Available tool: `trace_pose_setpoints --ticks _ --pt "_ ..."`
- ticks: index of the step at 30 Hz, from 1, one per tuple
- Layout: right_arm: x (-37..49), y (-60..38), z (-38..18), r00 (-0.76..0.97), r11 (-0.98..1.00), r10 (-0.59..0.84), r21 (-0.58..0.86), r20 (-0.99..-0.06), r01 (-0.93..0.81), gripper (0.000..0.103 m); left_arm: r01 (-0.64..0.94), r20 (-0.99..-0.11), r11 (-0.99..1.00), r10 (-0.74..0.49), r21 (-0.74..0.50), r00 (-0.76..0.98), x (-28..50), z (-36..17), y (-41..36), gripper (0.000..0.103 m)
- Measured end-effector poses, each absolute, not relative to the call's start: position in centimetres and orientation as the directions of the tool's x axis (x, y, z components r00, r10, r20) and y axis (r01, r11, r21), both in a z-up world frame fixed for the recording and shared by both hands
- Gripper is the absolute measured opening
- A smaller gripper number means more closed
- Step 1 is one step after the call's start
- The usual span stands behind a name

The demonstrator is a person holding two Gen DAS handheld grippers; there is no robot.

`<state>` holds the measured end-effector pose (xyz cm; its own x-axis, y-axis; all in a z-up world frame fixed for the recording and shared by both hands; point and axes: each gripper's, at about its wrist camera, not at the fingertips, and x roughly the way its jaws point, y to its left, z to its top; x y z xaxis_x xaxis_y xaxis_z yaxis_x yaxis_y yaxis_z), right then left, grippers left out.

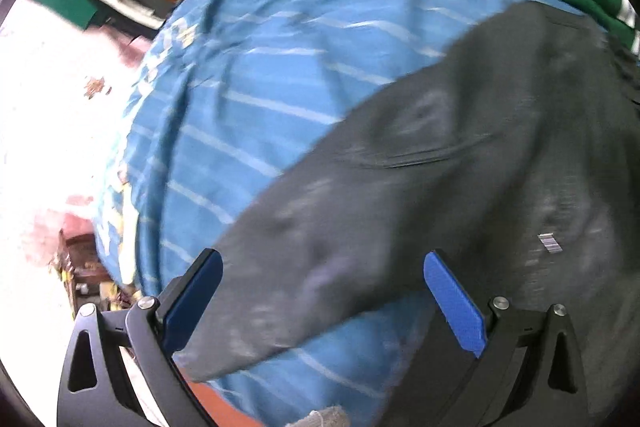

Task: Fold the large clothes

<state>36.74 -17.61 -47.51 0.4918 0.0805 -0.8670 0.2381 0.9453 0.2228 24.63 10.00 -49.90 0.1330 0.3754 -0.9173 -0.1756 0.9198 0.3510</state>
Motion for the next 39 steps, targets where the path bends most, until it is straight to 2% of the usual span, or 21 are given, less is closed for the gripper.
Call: trace_pose_setpoints --ticks 4,7,10,13,16,19,21,22,24,27,28,30,31,32,33,35,37,39 --pt "37.8 -8.3 -55.2 0.299 0.998 0.026 0.042 -0.954 0.047 0.007 -0.244 -0.923 0.905 0.376 0.348 0.079 22.9 -50.2 14.1 0.103" --pt "37.7 -6.4 -56.8 0.214 1.000 -0.005 -0.010 -0.977 -0.020 0.010 -0.299 -0.928 0.891 0.371 0.343 0.040 21.3 -50.5 16.4 0.103" --pt "36.2 -7.9 -54.0 0.212 0.984 0.169 0.176 -0.962 0.013 0.020 -0.368 -0.942 0.877 0.337 0.310 0.008 19.3 -50.5 18.2 0.103" --pt "34.2 -10.3 -51.6 0.235 0.957 0.254 0.279 -0.938 0.080 0.053 -0.482 -0.970 0.848 0.244 0.222 -0.017 16.3 -50.5 20.2 0.102" --pt "33.0 -13.3 -50.3 0.224 0.932 0.311 0.343 -0.924 0.117 0.054 -0.621 -0.992 0.777 0.123 0.105 -0.014 13.0 -51.2 21.5 0.102" --pt "33.2 -14.6 -50.4 0.187 0.938 0.313 0.334 -0.931 0.092 0.054 -0.746 -1.000 0.666 -0.031 -0.020 -0.001 10.6 -53.6 23.0 0.102" --pt "33.7 -16.1 -49.9 0.159 0.940 0.312 0.329 -0.937 0.089 0.054 -0.861 -0.980 0.482 -0.178 -0.164 0.087 8.6 -56.3 24.8 0.102" --pt "33.6 -16.0 -50.4 0.147 0.936 0.323 0.338 -0.935 0.093 0.054 -0.890 -0.966 0.399 -0.214 -0.220 0.144 7.9 -57.4 25.6 0.102" --pt "34.1 -16.5 -50.5 0.136 0.934 0.330 0.344 -0.934 0.098 0.054 -0.915 -0.938 0.268 -0.255 -0.302 0.235 7.0 -59.6 27.2 0.101" --pt "33.7 -16.0 -51.1 0.128 0.934 0.322 0.336 -0.938 0.117 0.054 -0.940 -0.931 0.092 -0.194 -0.330 0.308 5.4 -60.9 29.4 0.099" --pt "33.6 -15.9 -51.3 0.123 0.932 0.326 0.340 -0.937 0.128 0.054 -0.944 -0.935 0.068 -0.174 -0.324 0.308 5.2 -60.9 29.8 0.095" --pt "33.3 -15.5 -51.6 0.120 0.926 0.330 0.346 -0.936 0.154 0.054 -0.963 -0.958 0.023 -0.107 -0.268 0.264 5.0 -60.1 30.5 0.073" --pt "33.1 -15.3 -51.6 0.120 0.923 0.333 0.350 -0.935 0.160 0.054 -0.972 -0.970 0.030 -0.082 -0.233 0.230 5.2 -59.7 30.6 0.066" --pt "33.1 -15.0 -51.6 0.122 0.922 0.333 0.350 -0.935 0.167 0.054 -0.978 -0.979 0.054 -0.051 -0.200 0.198 5.4 -59.3 30.6 0.053" --pt "32.9 -14.6 -51.4 0.126 0.924 0.326 0.343 -0.937 0.167 0.054 -0.985 -0.990 0.100 -0.007 -0.143 0.143 6.2 -58.4 30.4 0.034" --pt "32.8 -13.4 -50.9 0.143 0.935 0.299 0.320 -0.943 0.155 0.054 -0.976 -0.992 0.204 0.086 -0.074 0.093 7.7 -56.5 29.8 0.011" --pt "33.0 -12.3 -50.7 0.161 0.935 0.299 0.322 -0.941 0.147 0.054 -0.948 -0.975 0.315 0.197 -0.039 0.105 9.4 -53.6 29.3 0.011" --pt "33.2 -11.3 -50.7 0.167 0.930 0.308 0.333 -0.937 0.153 0.054 -0.922 -0.952 0.384 0.259 -0.052 0.161 10.4 -51.1 29.2 0.010"
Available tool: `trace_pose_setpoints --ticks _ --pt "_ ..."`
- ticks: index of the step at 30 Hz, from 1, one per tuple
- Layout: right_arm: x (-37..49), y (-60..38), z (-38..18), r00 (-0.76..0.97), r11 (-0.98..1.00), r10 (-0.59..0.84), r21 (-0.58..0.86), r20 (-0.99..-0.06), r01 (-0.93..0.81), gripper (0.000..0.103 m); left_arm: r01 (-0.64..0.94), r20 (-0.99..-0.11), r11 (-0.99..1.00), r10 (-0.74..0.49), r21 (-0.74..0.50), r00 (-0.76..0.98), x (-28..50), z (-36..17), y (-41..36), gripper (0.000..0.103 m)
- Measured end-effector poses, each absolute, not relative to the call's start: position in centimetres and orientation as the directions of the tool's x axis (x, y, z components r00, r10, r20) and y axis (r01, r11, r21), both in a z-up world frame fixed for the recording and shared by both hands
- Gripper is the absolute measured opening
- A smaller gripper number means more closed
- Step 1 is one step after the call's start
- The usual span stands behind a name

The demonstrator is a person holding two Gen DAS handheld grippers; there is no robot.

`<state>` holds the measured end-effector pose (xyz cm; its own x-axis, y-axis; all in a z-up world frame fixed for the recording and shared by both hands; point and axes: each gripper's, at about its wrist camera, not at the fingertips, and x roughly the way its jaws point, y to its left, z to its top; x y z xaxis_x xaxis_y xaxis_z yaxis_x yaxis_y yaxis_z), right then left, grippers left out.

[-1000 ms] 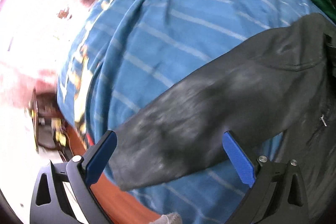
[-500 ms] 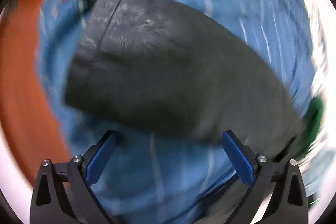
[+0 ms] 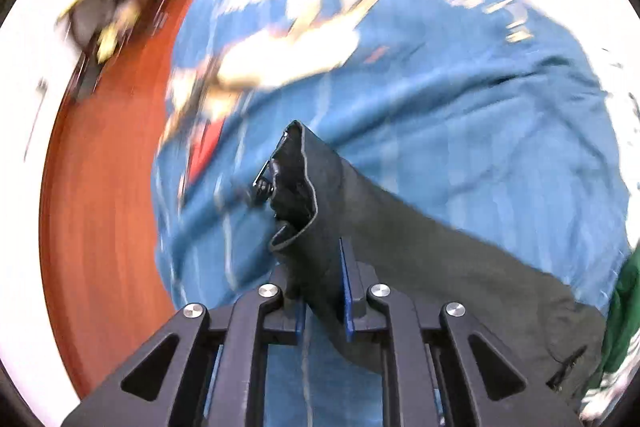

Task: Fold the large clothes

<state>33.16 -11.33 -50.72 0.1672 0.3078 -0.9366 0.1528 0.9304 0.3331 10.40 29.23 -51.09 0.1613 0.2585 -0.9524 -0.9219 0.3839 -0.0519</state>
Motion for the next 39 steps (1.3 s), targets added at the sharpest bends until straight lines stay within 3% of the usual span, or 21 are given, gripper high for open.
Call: trace_pose_setpoints --ticks 3,4,6,11,12,14,16,19,22,27,34,39 --pt "34.2 -9.6 -52.7 0.171 0.916 0.324 0.353 -0.931 0.189 0.051 -0.893 -0.926 0.438 0.287 -0.101 0.246 12.0 -48.6 30.3 0.009" --pt "34.6 -9.1 -53.9 0.144 0.909 0.343 0.366 -0.928 0.199 0.045 -0.889 -0.923 0.445 0.285 -0.113 0.260 12.9 -47.9 31.1 0.009" --pt "35.4 -7.3 -58.0 0.016 0.914 0.356 0.352 -0.934 0.201 0.045 -0.864 -0.910 0.485 0.287 -0.132 0.300 14.1 -46.8 31.9 0.009" --pt "35.9 -7.0 -56.0 0.005 0.929 0.339 0.335 -0.941 0.158 0.048 -0.796 -0.883 0.596 0.312 -0.106 0.351 17.9 -43.6 31.1 0.008" --pt "35.6 -7.5 -55.0 0.020 0.935 0.316 0.315 -0.949 0.165 0.051 -0.773 -0.869 0.629 0.331 -0.087 0.367 18.7 -42.9 30.5 0.008" --pt "34.7 -8.7 -52.8 0.065 0.963 0.204 0.212 -0.977 0.167 0.076 -0.727 -0.842 0.686 0.366 -0.045 0.397 20.0 -41.2 29.1 0.007" --pt "34.0 -9.4 -51.3 0.094 0.985 0.049 0.063 -0.994 0.159 0.088 -0.660 -0.803 0.751 0.409 0.025 0.435 21.6 -39.4 26.9 0.007" --pt "33.1 -10.7 -50.4 0.114 0.987 -0.097 -0.081 -0.989 0.140 0.088 -0.548 -0.746 0.828 0.438 0.117 0.503 24.1 -37.2 22.7 0.007" --pt "32.5 -12.6 -50.3 0.102 0.985 -0.068 -0.051 -0.992 0.164 0.088 -0.429 -0.701 0.886 0.418 0.176 0.577 26.1 -35.8 18.0 0.007" --pt "30.5 -18.7 -49.1 0.161 0.896 0.297 0.333 -0.941 0.293 0.088 -0.184 -0.689 0.967 0.254 0.175 0.679 29.7 -34.1 7.6 0.007" --pt "25.1 -30.1 -48.0 0.236 0.822 0.207 0.299 -0.950 0.485 0.088 0.170 -0.753 0.983 -0.056 0.075 0.656 31.8 -35.9 -9.6 0.007" --pt "20.6 -40.0 -49.2 0.209 0.745 0.105 0.216 -0.972 0.631 0.088 0.415 -0.825 0.910 -0.223 0.015 0.519 29.9 -41.7 -24.1 0.007"
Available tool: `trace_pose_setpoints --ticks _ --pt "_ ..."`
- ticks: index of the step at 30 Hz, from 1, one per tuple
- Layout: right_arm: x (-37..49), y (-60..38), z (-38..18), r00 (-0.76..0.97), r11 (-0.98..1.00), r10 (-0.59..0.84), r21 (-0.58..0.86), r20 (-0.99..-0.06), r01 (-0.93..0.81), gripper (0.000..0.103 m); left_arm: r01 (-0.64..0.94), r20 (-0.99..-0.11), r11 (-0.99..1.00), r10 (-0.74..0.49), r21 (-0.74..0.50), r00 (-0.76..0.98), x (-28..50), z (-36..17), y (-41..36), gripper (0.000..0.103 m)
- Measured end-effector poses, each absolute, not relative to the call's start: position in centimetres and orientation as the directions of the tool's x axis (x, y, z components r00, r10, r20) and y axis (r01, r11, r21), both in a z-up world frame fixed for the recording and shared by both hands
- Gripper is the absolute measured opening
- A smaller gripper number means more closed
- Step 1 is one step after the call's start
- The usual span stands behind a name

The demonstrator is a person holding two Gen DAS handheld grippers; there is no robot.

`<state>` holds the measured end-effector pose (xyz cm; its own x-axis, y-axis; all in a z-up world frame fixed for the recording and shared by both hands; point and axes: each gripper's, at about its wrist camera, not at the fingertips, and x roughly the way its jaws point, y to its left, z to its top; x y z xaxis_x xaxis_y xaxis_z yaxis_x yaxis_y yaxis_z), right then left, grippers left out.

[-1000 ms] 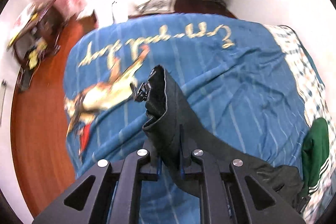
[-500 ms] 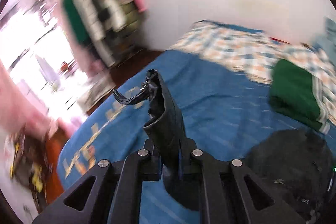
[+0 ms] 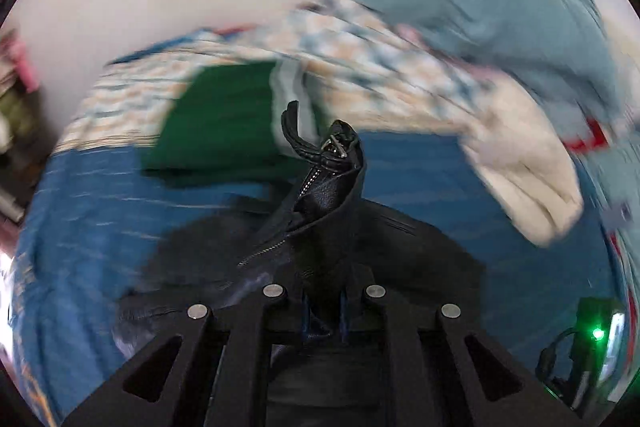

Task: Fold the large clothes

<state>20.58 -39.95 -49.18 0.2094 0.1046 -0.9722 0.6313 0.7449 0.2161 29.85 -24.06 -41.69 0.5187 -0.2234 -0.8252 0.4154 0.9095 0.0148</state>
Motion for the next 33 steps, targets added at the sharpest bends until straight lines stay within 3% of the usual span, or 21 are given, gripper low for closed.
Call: trace_pose_setpoints --ticks 6,8,10,11,12,17,22,24,26,31,33 --pt "15.3 -48.1 -51.4 0.146 0.687 0.047 0.138 -0.988 0.713 0.088 0.490 -0.922 0.870 -0.142 0.057 0.359 28.4 -49.8 -32.3 0.008" --pt "14.0 -49.7 -51.9 0.142 0.672 0.047 0.137 -0.989 0.728 0.088 0.484 -0.936 0.871 -0.101 0.081 0.338 28.1 -51.3 -32.8 0.014" --pt "13.1 -51.2 -51.9 0.152 0.662 0.044 0.143 -0.987 0.736 0.088 0.479 -0.947 0.875 -0.098 0.063 0.304 27.8 -52.1 -32.9 0.038" --pt "12.6 -51.9 -51.9 0.155 0.659 0.045 0.146 -0.987 0.738 0.088 0.475 -0.951 0.879 -0.119 0.033 0.285 27.8 -52.1 -32.7 0.068" --pt "12.2 -52.3 -51.8 0.158 0.655 0.048 0.151 -0.986 0.740 0.088 0.469 -0.951 0.883 -0.136 0.010 0.278 27.8 -51.6 -32.4 0.087" --pt "11.3 -54.2 -50.0 0.214 0.644 0.110 0.234 -0.971 0.729 0.088 0.443 -0.937 0.895 -0.193 -0.047 0.290 26.3 -48.5 -31.1 0.088" --pt "13.6 -53.1 -47.3 0.323 0.621 0.237 0.398 -0.916 0.675 0.088 0.292 -0.945 0.951 -0.182 -0.098 0.273 24.8 -45.4 -22.4 0.089" --pt "15.7 -52.0 -47.4 0.347 0.613 0.304 0.461 -0.887 0.642 0.079 0.227 -0.952 0.973 -0.116 -0.051 0.283 23.9 -45.2 -18.0 0.089" --pt "18.7 -50.6 -48.2 0.358 0.600 0.377 0.520 -0.854 0.608 0.057 0.163 -0.955 0.986 -0.021 0.029 0.296 24.0 -46.1 -13.8 0.089" --pt "25.3 -46.5 -52.3 0.256 0.676 0.365 0.444 -0.895 0.587 0.057 0.004 -0.932 0.974 0.213 0.225 0.293 27.2 -49.8 -4.4 0.089" --pt "27.3 -45.0 -53.8 0.203 0.718 0.324 0.380 -0.924 0.583 0.026 -0.051 -0.923 0.967 0.252 0.248 0.289 28.7 -50.8 -2.0 0.089"
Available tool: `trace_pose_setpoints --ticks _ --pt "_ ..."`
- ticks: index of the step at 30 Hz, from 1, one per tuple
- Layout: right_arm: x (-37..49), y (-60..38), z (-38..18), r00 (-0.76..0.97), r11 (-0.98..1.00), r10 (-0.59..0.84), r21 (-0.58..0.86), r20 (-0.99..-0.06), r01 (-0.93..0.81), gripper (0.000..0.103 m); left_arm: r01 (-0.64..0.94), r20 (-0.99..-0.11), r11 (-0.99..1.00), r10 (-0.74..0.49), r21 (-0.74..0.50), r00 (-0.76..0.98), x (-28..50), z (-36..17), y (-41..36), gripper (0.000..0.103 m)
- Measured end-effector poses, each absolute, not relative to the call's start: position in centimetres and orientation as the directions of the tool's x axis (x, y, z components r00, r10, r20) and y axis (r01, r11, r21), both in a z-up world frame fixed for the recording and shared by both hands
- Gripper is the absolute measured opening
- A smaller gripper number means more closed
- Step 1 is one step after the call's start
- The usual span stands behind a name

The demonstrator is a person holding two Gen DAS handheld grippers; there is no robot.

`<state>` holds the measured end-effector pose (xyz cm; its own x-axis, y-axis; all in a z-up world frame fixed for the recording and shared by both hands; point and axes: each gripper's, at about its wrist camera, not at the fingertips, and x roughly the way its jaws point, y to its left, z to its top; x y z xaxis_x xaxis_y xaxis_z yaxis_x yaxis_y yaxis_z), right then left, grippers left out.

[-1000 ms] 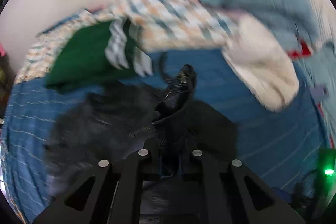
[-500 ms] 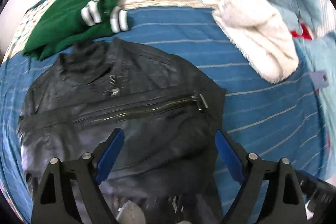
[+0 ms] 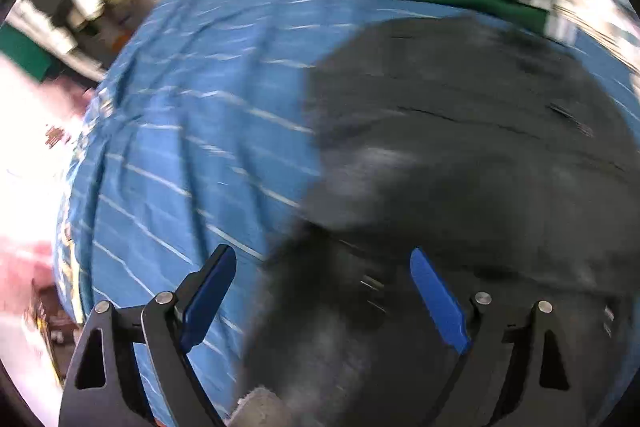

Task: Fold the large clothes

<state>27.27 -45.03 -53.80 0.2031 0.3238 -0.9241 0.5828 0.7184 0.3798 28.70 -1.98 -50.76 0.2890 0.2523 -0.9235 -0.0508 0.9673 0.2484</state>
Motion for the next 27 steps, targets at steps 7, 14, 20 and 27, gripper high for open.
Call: trace_pose_setpoints --ticks 7,14,20,27 --pt "25.8 -42.0 -48.6 0.207 0.769 0.070 0.185 -0.976 0.612 0.006 -0.105 -0.925 0.971 0.235 0.213 0.297 31.2 -50.8 1.1 0.089" --pt "24.6 -41.3 -51.6 0.031 0.759 0.067 0.071 -0.997 0.647 0.008 -0.062 -0.939 0.972 0.234 0.226 0.252 34.4 -54.4 0.8 0.091" --pt "24.7 -43.0 -50.2 0.025 0.714 0.068 0.067 -0.997 0.697 0.019 -0.052 -0.934 0.976 0.217 0.211 0.282 33.6 -51.4 0.8 0.091" --pt "27.6 -39.4 -49.1 0.175 0.806 0.228 0.286 -0.958 0.518 0.020 0.047 -0.901 0.953 0.266 0.299 0.342 33.8 -52.0 -3.8 0.091"
